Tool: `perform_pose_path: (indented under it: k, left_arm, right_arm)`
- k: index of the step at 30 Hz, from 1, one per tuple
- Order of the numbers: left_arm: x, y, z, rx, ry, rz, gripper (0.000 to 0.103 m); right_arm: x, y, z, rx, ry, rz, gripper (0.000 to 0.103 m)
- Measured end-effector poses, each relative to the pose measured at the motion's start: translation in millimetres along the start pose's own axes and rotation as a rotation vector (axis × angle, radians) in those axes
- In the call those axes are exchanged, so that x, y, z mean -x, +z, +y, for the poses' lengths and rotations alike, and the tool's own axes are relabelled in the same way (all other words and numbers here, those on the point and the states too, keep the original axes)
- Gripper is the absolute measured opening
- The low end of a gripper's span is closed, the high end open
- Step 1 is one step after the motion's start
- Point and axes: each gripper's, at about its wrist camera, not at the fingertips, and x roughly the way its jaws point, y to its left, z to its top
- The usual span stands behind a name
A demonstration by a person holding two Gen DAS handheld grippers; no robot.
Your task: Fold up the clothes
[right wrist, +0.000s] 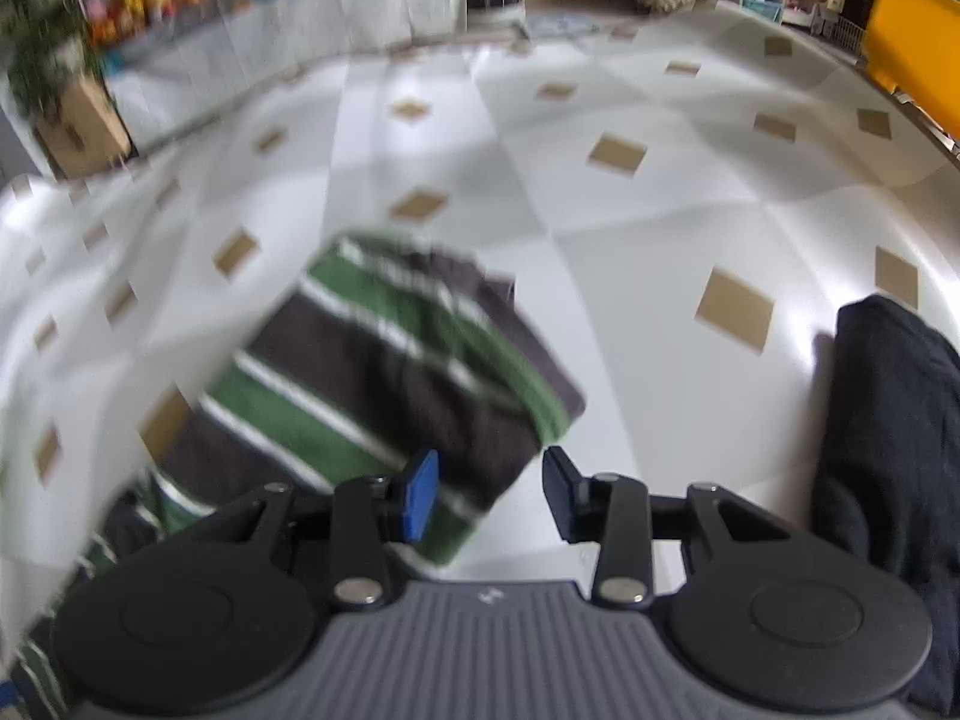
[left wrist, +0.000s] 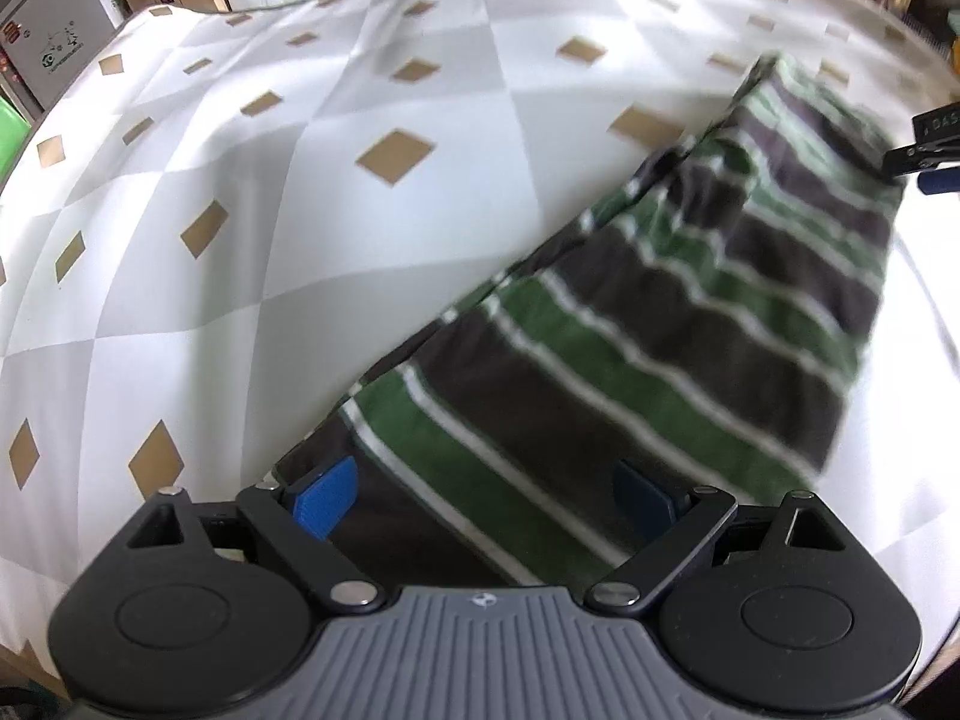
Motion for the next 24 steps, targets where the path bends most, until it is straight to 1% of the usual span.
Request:
perform_pose_path:
  k: [2, 3, 4, 6, 9, 12, 16, 18, 20, 22, 24]
  left_arm:
    - [5, -4, -5, 0.004, -0.029, 0.006, 0.093]
    - [5, -7, -9, 0.000, -0.031, 0.016, 0.093]
    - [4, -9, -13, -0.006, -0.028, 0.027, 0.093]
    - [2, -15, -19, -0.014, -0.011, 0.044, 0.093]
    - [-2, -21, -25, -0.022, 0.000, 0.066, 0.093]
    - [-3, -25, -30, -0.028, 0.011, 0.070, 0.093]
    - [-10, -28, -32, -0.016, 0.001, 0.096, 0.093]
    - [-13, -29, -30, 0.003, -0.008, 0.105, 0.094]
    - [-15, -29, -26, 0.030, -0.023, 0.113, 0.094]
    - [-16, -29, -24, 0.043, -0.031, 0.115, 0.096]
    - [-17, -30, -24, 0.039, -0.031, 0.114, 0.097]
  right_arm:
    - [6, 4, -3, 0.002, 0.040, -0.035, 0.037]
    - [8, 5, -3, 0.005, 0.056, -0.048, 0.038]
    - [7, 6, -3, 0.011, 0.068, -0.052, 0.039]
    - [2, 8, 0, 0.027, 0.093, -0.050, 0.044]
    - [-4, 9, 6, 0.068, 0.090, -0.064, 0.048]
    - [-9, 11, 10, 0.102, 0.102, -0.097, 0.048]
    - [-20, 13, 19, 0.136, 0.144, -0.105, 0.048]
    - [-26, 12, 26, 0.178, 0.144, -0.105, 0.048]
    - [-36, 10, 32, 0.217, 0.131, -0.085, 0.048]
    - [-47, 6, 34, 0.231, 0.108, -0.047, 0.048]
    - [-51, 1, 33, 0.241, 0.100, -0.053, 0.048]
